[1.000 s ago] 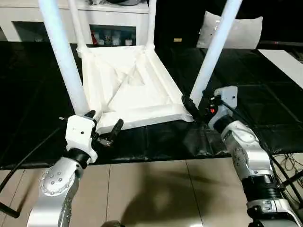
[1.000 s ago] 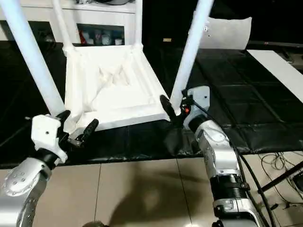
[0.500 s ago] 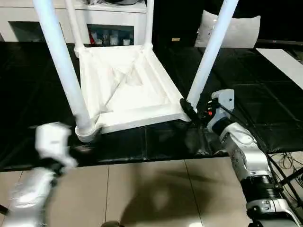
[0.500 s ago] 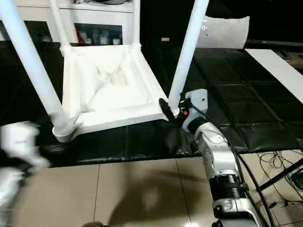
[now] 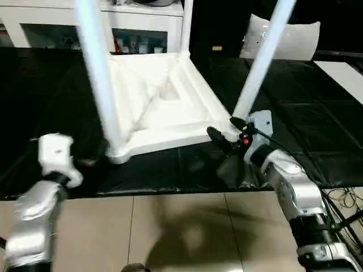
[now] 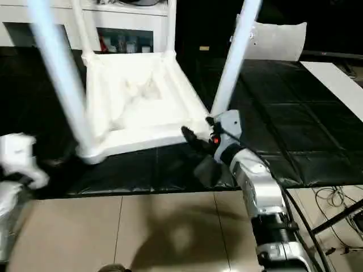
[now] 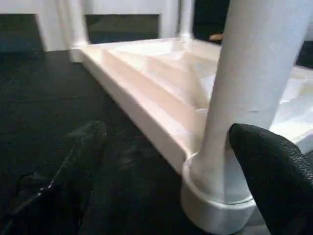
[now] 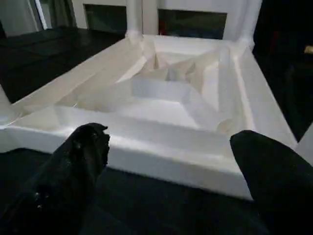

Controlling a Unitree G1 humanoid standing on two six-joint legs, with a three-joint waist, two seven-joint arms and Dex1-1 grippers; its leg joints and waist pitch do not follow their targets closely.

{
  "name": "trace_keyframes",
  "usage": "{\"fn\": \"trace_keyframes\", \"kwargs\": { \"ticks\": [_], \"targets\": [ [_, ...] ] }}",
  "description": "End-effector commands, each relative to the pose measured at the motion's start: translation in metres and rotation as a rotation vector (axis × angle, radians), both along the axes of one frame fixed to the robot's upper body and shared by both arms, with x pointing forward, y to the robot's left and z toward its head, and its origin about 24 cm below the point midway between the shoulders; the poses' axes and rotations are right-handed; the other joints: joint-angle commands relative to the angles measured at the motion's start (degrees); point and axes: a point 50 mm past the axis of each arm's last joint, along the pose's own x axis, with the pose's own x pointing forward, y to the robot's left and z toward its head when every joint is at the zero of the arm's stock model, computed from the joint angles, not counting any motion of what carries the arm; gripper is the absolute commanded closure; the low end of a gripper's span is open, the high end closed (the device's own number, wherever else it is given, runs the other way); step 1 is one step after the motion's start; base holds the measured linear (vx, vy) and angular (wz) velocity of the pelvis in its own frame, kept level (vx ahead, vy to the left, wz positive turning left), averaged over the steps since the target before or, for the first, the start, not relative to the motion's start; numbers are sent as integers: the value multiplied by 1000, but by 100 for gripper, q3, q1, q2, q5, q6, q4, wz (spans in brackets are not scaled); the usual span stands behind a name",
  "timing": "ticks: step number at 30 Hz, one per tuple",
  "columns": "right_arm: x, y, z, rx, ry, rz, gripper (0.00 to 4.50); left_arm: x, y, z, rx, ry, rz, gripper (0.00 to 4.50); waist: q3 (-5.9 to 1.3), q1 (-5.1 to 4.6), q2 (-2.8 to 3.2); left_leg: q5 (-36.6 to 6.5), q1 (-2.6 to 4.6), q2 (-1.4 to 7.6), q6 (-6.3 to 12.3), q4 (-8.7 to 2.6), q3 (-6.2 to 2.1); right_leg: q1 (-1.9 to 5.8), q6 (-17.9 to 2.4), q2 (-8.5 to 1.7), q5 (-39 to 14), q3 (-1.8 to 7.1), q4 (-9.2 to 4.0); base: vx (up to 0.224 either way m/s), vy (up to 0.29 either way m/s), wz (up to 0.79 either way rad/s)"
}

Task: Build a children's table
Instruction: Flip table

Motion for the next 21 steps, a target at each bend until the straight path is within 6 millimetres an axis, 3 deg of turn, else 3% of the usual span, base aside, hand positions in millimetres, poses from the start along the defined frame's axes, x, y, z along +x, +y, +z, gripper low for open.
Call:
{"fn": "trace_keyframes", "kwargs": {
  "ticks": [1, 5, 8, 13, 17, 18, 21],
  "targets": [
    [-2, -2, 5, -26, -20, 13, 0, -2, -11, 4, 0, -26, -49, 1, -315, -8, 103, -856, 49, 497, -99, -539, -201, 170, -1161, -691, 217, 413, -406, 0, 0, 0],
    [-3, -2, 2, -41, -10, 24, 0, -8, -16, 7, -12, -45, -68, 1, -300, -54, 91, -790, 41, 486, 18, -523, -179, 167, -1189, -678, 111, 413, -429, 0, 0, 0],
    [-3, -2, 2, -44, -8, 25, 0, -12, -19, 10, -29, -51, -107, 1, -288, -65, 90, -867, 40, 489, 13, -529, -174, 162, -1180, -682, -133, 419, -455, 0, 0, 0],
    [-3, -1, 1, -49, -7, 28, 0, -16, -27, 11, -25, -30, -195, 1, -289, -70, 99, -833, 49, 489, -10, -534, -165, 133, -1168, -645, -93, 421, -443, 0, 0, 0],
    [-4, 4, -1, -55, -5, 41, 0, 1, -38, 12, 18, -41, -166, 1, -293, -51, 99, -737, 52, 475, 11, -522, -155, 133, -1122, -641, 51, 423, -442, 0, 0, 0],
    [-5, 4, -1, -56, -5, 44, 0, 3, -39, 13, 18, -46, -161, 1, -293, -39, 130, -803, 67, 480, -26, -523, -162, 129, -1115, -655, -9, 423, -447, 0, 0, 0],
    [-5, 8, 0, -52, -10, 57, 0, 15, -41, 7, 31, 18, -110, 1, -310, -58, 102, -756, 57, 475, -54, -519, -170, 150, -1105, -645, 131, 419, -420, 0, 0, 0]
  ]
}}
